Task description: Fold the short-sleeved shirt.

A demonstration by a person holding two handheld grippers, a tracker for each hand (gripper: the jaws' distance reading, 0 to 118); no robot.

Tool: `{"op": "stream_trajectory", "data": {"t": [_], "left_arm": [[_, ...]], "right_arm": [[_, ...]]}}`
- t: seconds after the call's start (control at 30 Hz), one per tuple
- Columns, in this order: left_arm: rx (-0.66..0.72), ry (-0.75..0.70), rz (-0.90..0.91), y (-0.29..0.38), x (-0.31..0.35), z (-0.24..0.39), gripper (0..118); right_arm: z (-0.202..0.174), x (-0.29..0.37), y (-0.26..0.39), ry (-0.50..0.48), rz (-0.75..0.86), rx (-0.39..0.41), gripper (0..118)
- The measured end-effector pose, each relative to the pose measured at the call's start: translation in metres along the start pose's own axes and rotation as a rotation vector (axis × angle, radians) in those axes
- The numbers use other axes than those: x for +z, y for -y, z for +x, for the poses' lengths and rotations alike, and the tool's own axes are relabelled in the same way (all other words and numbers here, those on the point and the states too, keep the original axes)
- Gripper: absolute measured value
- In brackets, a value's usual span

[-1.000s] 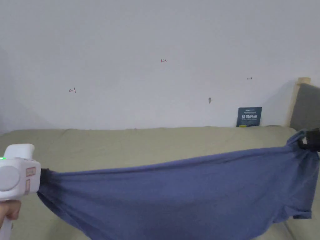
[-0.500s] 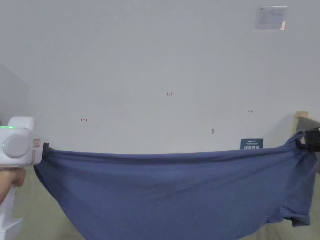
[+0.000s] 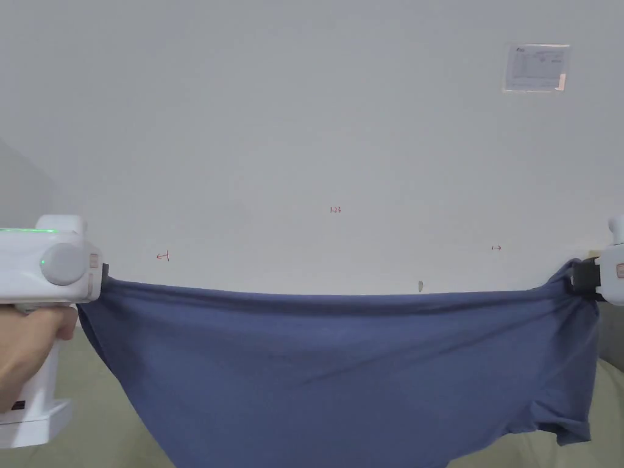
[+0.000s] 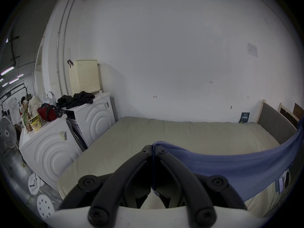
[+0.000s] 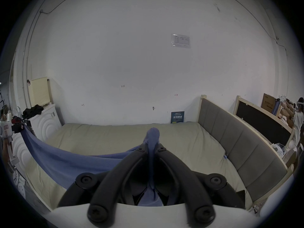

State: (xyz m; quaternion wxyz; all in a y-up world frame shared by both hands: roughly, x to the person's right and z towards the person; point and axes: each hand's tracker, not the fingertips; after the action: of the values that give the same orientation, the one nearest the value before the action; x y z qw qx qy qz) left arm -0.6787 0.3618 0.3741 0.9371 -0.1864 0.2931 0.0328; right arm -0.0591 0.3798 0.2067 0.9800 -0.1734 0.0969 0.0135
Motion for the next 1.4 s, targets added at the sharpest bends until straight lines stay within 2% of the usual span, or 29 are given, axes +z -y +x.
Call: {"op": "stream_trajectory", "data": {"t": [0.3,0.4,0.5,0.7,0.83,1.07,1.13,1.23,1.4], "left_arm": [[-0.034,-0.075,0.037,-0.03,-0.078,0.037,0],[-0.049,-0.087,0.037,-0.038,-0.094,0.053,0],[-0.078,-0.092,0.046,-0.044,-0.119,0.069,0],[-0.149,-0.143,0.061,-0.042,-0.154,0.101,0],[-0.117,-0.13,0.037,-0.029,-0.177,0.107,0],[-0.117,-0.08,-0.059,0.041,-0.218,0.09,0],[-0.126,-0.058,-0.098,0.072,-0.218,0.085,0],[-0.13,-0.021,-0.155,0.121,-0.209,0.076,0],[-0.1,0.036,-0.283,0.203,-0.179,0.054,0]], "right_arm": [[-0.022,-0.068,-0.03,0.062,0.023,0.025,7],[-0.025,-0.102,-0.041,0.087,0.021,0.069,7],[-0.025,-0.133,-0.049,0.1,0.019,0.059,7],[-0.03,-0.188,-0.042,0.141,-0.013,0.098,7],[-0.033,-0.219,-0.028,0.136,-0.025,0.072,7],[-0.032,-0.242,0.036,0.106,-0.103,0.094,7],[-0.029,-0.238,0.064,0.085,-0.131,0.064,7],[-0.018,-0.233,0.108,0.072,-0.179,0.062,7],[-0.006,-0.181,0.186,0.047,-0.277,-0.005,7]]}}
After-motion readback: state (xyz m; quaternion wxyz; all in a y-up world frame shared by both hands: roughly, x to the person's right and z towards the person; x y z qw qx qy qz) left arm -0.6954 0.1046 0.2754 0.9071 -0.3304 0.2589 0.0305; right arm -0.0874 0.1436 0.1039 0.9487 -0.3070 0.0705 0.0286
